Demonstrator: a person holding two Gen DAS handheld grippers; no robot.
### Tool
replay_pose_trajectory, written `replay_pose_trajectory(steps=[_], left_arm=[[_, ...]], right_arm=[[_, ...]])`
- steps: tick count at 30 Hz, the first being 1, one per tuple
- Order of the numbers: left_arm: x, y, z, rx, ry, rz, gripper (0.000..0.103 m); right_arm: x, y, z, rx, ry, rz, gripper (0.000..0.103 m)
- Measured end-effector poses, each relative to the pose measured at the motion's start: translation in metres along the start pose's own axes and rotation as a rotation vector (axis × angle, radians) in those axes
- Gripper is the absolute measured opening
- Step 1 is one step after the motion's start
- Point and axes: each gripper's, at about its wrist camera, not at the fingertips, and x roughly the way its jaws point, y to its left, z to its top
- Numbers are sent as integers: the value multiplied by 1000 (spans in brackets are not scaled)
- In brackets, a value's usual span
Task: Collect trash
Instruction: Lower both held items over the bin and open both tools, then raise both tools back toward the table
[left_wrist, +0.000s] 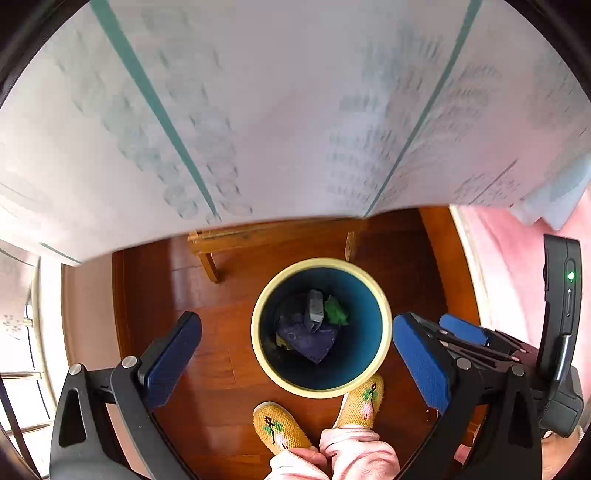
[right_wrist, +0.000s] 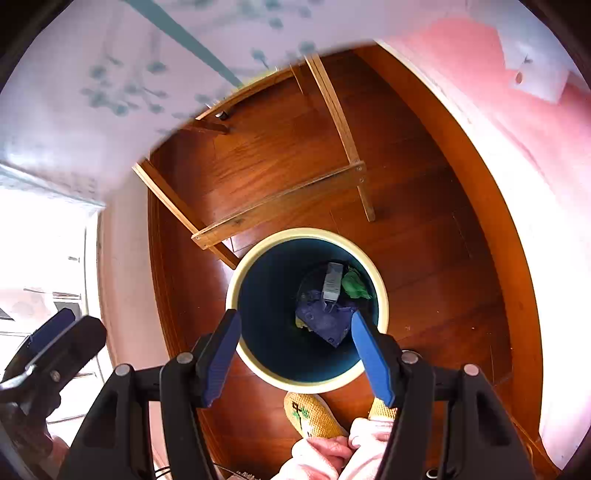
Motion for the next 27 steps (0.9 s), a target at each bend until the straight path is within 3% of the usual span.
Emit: replay_pose_trajectory(steps=[4,10,16,24,27], left_arm=[[-48,0,12,-7,-51,-12,102],[-126,-6,27,26,-138,-13,102],[-202,-16,42,82,-193,-34,102],[-290,-40,60,176,-319,-49,102],[-315,-42,66,165,-350,-64,102]], right_arm=[[-40,11,-2,1,-29,15,63],[-117,35,-12,-49,-145,35,63],[-188,56,-14,-71,-168,67,63],[-285,84,-15,-91,-322,40,63],[-315,94,-14,-109,-394,25,63]])
